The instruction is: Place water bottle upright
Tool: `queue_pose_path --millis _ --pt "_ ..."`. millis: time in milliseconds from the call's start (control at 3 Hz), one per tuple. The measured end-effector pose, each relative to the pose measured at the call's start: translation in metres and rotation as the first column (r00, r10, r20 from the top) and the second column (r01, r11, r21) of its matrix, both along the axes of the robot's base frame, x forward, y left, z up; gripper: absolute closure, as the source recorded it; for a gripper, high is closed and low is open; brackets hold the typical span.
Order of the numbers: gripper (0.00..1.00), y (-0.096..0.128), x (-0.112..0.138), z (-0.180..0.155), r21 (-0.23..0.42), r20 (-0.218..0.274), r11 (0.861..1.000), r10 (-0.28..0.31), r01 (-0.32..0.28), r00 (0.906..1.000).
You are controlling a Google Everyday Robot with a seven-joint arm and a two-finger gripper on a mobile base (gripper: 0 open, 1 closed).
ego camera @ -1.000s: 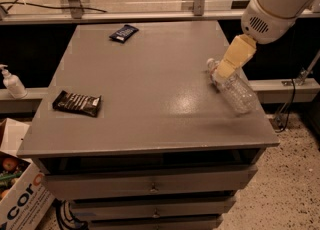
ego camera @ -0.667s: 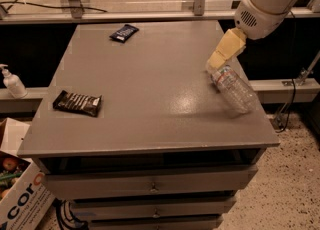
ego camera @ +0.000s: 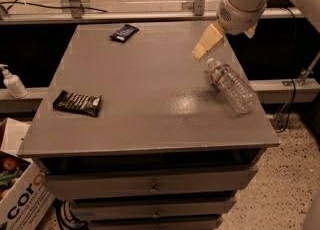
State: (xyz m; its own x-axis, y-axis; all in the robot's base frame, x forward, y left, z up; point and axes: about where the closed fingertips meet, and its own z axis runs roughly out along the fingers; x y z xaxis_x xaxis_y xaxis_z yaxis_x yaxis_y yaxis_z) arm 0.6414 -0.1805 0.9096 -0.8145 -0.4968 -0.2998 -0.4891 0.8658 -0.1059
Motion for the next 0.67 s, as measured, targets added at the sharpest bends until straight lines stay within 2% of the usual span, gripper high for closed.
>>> queue_pose_path --millis 333,667 --pt "0.00 0.007 0.010 -0.020 -0.028 -0.003 0.998 -0.056 0.056 0.9984" --pt "0.00 0.006 0.010 -0.040 -0.056 -0.008 0.992 -0.110 0.109 0.9939"
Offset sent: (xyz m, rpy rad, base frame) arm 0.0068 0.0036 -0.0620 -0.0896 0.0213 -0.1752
